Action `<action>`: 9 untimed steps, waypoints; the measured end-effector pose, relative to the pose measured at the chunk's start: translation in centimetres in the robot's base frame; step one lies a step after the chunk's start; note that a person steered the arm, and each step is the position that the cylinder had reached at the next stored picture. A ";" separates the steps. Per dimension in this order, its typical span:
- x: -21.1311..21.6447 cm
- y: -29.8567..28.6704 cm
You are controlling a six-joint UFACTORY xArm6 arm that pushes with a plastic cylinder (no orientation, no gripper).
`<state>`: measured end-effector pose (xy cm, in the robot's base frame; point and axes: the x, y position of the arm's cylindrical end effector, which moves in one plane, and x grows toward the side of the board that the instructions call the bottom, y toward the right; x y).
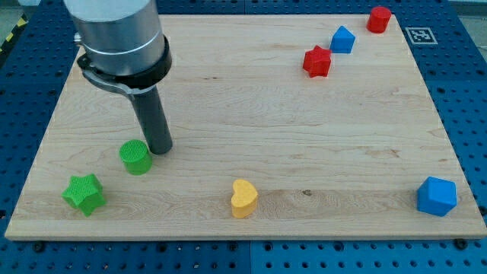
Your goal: Move yellow heart diagonal to green circle
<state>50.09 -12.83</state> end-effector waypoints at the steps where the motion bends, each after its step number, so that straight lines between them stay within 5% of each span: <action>1: 0.3 -1.2; 3: 0.6 -1.7; 6: 10.9 7.2; 9: 11.5 16.3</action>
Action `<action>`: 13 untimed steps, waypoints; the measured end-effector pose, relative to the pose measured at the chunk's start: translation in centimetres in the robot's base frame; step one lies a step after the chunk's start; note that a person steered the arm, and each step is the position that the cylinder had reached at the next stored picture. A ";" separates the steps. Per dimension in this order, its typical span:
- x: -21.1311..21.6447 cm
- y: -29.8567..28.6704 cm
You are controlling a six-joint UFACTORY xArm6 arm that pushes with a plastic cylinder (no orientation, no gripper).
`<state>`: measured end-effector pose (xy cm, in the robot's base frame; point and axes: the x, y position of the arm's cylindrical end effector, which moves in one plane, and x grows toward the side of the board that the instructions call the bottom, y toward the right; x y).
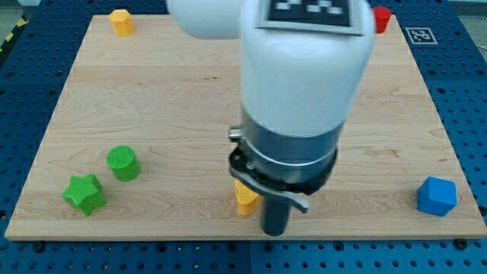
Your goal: Move yellow heart diagonal to green circle
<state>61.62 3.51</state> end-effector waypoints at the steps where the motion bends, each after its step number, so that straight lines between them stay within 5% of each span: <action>1: -1.3 -1.6; 4: -6.7 -6.6; 6: -4.9 -7.4; 13: -10.1 -9.9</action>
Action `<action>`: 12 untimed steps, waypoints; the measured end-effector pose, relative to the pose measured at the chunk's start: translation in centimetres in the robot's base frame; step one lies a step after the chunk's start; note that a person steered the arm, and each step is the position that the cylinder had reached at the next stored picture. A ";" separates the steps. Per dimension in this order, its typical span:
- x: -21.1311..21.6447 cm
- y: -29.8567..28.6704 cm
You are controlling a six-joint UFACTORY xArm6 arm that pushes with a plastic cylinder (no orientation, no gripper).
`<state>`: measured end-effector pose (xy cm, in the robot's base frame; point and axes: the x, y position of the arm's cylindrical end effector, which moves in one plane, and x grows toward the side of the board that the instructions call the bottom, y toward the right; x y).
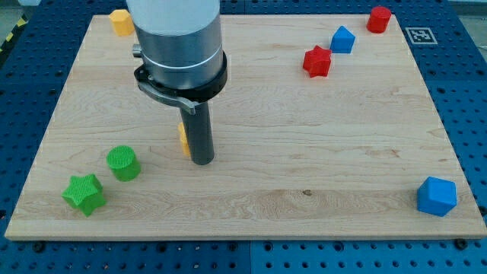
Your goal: Move yellow heart diagonal to green circle
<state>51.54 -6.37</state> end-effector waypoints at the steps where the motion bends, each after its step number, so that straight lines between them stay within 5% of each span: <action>1: -0.5 -0.1; 12: -4.1 -0.5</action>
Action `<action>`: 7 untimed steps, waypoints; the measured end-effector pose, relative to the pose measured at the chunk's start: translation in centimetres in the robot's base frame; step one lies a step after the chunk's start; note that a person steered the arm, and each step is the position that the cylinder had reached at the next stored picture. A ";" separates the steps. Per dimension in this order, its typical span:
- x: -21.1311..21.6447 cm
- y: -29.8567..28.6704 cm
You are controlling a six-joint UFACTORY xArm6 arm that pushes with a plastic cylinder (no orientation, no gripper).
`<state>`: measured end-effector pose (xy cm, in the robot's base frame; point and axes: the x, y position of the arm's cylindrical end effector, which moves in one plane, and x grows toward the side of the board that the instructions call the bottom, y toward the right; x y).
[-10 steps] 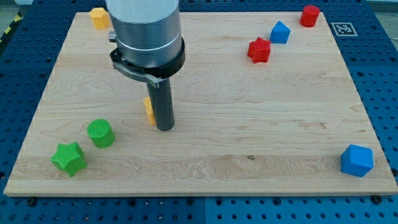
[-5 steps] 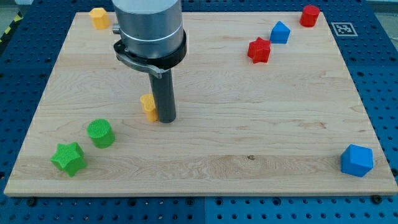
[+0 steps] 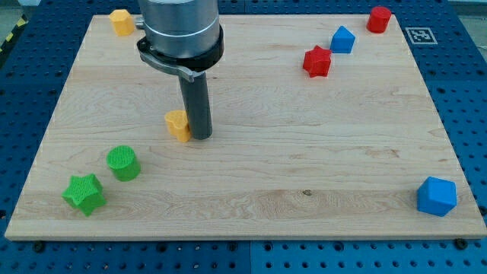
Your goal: Move yellow heart diagonal to green circle
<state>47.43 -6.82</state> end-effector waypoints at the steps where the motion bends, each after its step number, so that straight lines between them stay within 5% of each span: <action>1: -0.6 1.3; 7: -2.9 -2.2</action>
